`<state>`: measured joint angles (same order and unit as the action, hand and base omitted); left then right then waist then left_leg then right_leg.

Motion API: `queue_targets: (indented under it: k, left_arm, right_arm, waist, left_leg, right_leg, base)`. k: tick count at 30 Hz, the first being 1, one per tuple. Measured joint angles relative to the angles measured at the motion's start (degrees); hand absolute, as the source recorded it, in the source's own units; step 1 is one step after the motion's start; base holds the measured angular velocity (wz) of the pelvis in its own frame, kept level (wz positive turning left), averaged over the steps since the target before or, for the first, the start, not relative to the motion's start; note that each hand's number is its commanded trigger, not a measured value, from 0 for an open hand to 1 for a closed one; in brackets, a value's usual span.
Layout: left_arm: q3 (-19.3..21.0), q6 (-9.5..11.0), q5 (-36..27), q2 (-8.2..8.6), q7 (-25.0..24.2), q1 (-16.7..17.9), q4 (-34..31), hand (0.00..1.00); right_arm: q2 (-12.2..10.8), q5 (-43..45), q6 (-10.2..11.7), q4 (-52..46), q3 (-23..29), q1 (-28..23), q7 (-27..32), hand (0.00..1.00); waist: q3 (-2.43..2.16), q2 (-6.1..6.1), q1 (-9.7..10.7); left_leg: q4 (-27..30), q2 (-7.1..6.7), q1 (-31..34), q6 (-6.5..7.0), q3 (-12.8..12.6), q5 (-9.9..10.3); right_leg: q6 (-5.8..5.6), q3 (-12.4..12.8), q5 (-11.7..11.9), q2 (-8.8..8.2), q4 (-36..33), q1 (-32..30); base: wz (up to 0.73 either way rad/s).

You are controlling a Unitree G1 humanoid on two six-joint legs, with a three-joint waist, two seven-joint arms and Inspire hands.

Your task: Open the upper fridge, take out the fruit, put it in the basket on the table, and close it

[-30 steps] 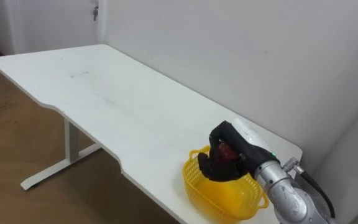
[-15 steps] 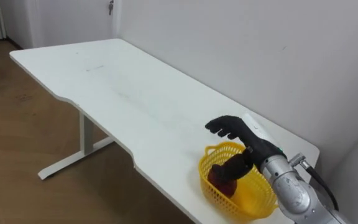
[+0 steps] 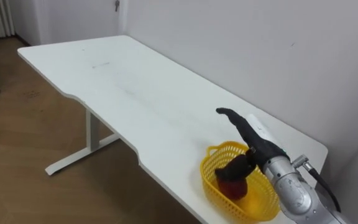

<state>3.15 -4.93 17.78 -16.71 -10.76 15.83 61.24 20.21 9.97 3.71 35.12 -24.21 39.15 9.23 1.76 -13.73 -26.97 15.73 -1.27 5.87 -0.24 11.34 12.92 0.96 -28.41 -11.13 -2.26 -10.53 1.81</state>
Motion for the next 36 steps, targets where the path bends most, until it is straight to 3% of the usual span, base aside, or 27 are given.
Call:
queue_targets:
  k: [6, 16, 23, 27, 29, 36]
  left_arm:
    - [-0.09, 0.03, 0.07, 0.00, 0.42, 0.12, -0.39, 0.00]
    - [-1.08, 0.04, -0.09, 0.22, 1.75, 0.49, -0.57, 0.00]
    - [-1.09, 0.00, -0.09, 1.37, 2.53, 1.66, -0.61, 0.00]
    - [-1.05, 0.10, 0.36, 1.59, 2.49, 2.00, -0.51, 0.00]
    - [-1.01, 0.27, 0.38, 2.00, 2.47, 1.99, -0.53, 0.00]
    - [-1.14, 0.32, 0.37, 2.73, 2.45, 2.71, -1.21, 0.00]
  right_arm:
    - [0.03, -0.66, 0.01, 0.19, 0.02, 0.00, 0.65, 0.00]
    - [1.13, -0.57, 0.53, -1.24, 0.05, -0.01, 1.95, 0.00]
    - [1.32, -0.49, 0.70, -10.70, 0.09, -0.95, 1.88, 0.00]
    - [1.40, -0.12, 0.74, -14.99, 0.10, -2.62, 1.88, 0.00]
    - [2.34, 0.87, 0.75, -17.00, 0.35, -2.93, 1.88, 0.00]
    - [2.39, 1.58, 1.51, -28.12, 3.28, -6.15, 2.04, 0.00]
  waist:
    - [0.15, 0.22, 0.49]
    - [0.00, 0.95, 2.08]
    - [-0.67, 3.97, 4.06]
    - [-1.25, 4.48, 4.83]
    - [-1.45, 4.53, 6.30]
    - [-1.04, 5.63, 9.18]
  left_leg:
    - [0.07, 0.00, -0.49, 0.03, -0.10, -0.03]
    - [-0.01, -0.09, -1.37, 0.06, -0.39, -0.08]
    - [-0.87, 0.18, -3.60, 0.07, -2.20, -0.08]
    - [-1.42, 0.51, -4.53, 0.07, -3.30, -0.13]
    - [-1.42, 0.50, -4.65, 0.06, -3.40, -0.17]
    - [-2.14, 0.79, -6.75, 0.08, -4.98, -0.15]
  right_leg:
    - [0.00, 0.16, 0.00, -0.03, 0.06, 0.14]
    - [0.00, 1.64, 0.01, 0.20, 0.86, 1.05]
    - [0.00, 4.51, 0.01, 0.33, 0.86, 2.03]
    - [0.01, 5.17, 0.02, 0.43, 0.75, 2.27]
    - [0.02, 5.56, 0.02, 0.42, 0.75, 2.43]
    - [0.02, 7.22, 0.02, 0.53, 0.78, 3.88]
  base:
    - [0.00]
    - [-0.02]
    - [-0.13]
    - [-0.17]
    - [0.00]
    - [-0.11]
